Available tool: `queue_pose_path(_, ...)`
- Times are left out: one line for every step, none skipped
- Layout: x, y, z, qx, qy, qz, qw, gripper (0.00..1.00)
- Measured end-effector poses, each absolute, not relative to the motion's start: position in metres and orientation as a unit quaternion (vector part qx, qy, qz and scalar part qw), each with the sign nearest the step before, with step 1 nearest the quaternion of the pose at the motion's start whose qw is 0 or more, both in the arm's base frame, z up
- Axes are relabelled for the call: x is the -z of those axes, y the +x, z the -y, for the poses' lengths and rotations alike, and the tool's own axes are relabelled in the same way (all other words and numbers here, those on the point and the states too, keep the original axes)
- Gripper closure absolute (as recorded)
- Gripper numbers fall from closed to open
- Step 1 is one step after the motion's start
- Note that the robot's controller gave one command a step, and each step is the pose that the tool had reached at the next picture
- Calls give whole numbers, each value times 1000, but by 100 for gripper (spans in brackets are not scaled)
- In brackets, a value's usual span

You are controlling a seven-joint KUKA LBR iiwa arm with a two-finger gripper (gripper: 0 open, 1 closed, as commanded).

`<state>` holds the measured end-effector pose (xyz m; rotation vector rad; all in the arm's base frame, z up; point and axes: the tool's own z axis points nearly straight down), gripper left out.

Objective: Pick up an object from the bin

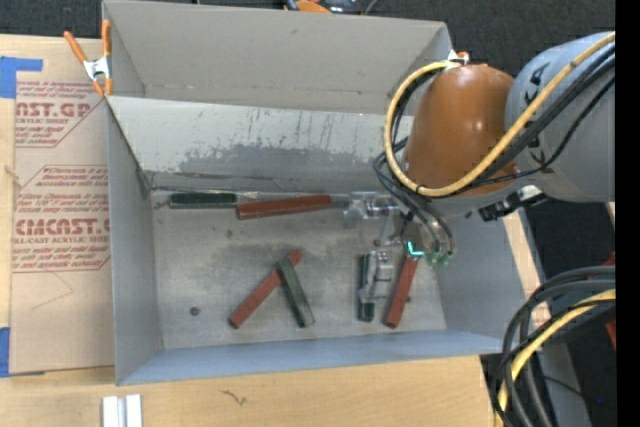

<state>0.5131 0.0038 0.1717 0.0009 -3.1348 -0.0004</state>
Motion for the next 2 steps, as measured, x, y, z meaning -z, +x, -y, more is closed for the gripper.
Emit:
queue_pose_path(-69,501,37,0,182,983,1,0)
queue_pose_path(-70,501,37,0,182,983,0,100)
